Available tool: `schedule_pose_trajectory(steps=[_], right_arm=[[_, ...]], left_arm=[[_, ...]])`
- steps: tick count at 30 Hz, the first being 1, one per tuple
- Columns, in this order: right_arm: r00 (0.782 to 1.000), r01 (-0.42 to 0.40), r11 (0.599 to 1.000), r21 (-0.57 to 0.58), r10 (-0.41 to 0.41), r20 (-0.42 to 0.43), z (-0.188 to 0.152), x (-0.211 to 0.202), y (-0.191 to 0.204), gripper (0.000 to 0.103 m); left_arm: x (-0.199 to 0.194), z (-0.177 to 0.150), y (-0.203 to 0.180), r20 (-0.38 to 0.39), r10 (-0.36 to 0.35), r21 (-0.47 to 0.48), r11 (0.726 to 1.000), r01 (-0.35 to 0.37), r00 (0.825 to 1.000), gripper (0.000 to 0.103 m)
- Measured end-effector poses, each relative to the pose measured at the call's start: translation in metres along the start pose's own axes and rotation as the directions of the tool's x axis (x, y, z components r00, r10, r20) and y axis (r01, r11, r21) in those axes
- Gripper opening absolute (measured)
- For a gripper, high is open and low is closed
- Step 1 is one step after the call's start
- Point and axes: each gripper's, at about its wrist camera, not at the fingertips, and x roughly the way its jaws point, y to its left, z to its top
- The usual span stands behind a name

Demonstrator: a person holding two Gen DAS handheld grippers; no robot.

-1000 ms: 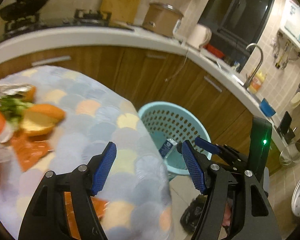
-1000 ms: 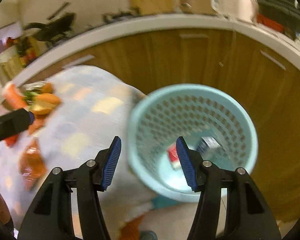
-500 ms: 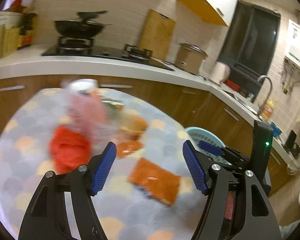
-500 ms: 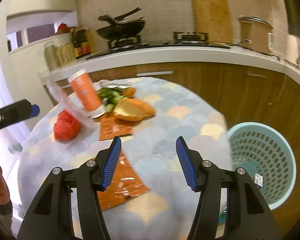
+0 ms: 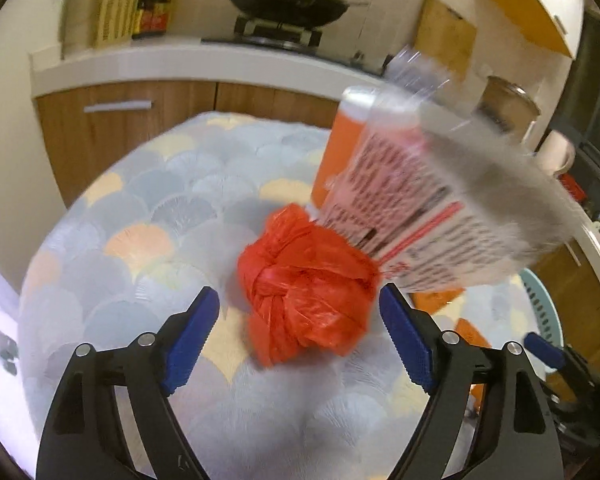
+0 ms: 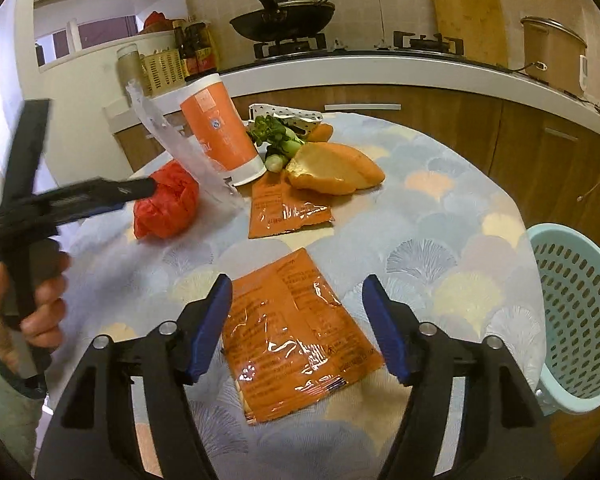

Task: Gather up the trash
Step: 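Move the left tool to the red plastic bag while the right tool reaches the orange snack packet, then grasp the red plastic bag with the left tool while the right tool grasps the orange packet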

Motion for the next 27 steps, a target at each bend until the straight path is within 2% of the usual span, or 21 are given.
schedule_pose_trajectory(steps=[1,3,6,9,12,17,19,21,24,27], right_arm=[[1.000,0.002,1.000,0.001,-0.002,-0.009,0.000,0.001,0.000,0.079],[0.999,-0.002,1.000,-0.002,0.002,-0.042,0.000,0.007,0.001,0.087],[0.996,-0.012,0.999,-0.031,0.009,-0.087,-0.001,0.014,0.007,0.091],[0.991,-0.012,0.999,-0.047,0.006,-0.136,-0.002,0.023,0.010,0.092],[0.989,0.009,0.999,-0.043,-0.015,-0.144,-0.003,0.025,0.008,0.092],[0.979,0.042,0.997,-0.062,-0.054,-0.199,-0.007,0.034,0.009,0.090],[0.978,0.050,0.994,-0.101,-0.070,-0.196,-0.010,0.034,0.016,0.084],[0.976,0.076,0.988,-0.132,-0.101,-0.194,-0.011,0.034,0.021,0.078],[0.978,0.064,0.986,-0.153,-0.092,-0.185,-0.012,0.032,0.027,0.067],[0.980,0.063,0.987,-0.146,-0.088,-0.176,-0.012,0.030,0.025,0.045]], left_arm=[[0.005,0.000,0.003,-0.012,0.003,-0.011,1.000,-0.003,1.000,0.080],[0.013,-0.001,0.008,-0.037,0.012,-0.040,0.999,-0.013,0.999,0.080],[0.015,-0.001,0.009,-0.047,0.008,-0.048,0.999,-0.011,0.999,0.081],[0.018,-0.002,0.006,-0.067,0.006,-0.034,0.999,-0.008,0.998,0.081],[0.017,-0.004,0.002,-0.069,0.001,-0.013,1.000,-0.002,0.998,0.078],[0.017,-0.005,-0.005,-0.075,-0.026,0.015,1.000,0.027,0.997,0.064],[0.018,-0.005,-0.009,-0.071,-0.033,0.029,0.999,0.035,0.997,0.056],[0.016,-0.007,-0.014,-0.060,-0.028,0.048,0.998,0.031,0.998,0.052],[0.010,-0.011,-0.024,-0.043,-0.015,0.077,0.997,0.018,0.999,0.046],[0.004,-0.015,-0.025,-0.036,-0.036,0.071,0.997,0.039,0.999,0.044]])
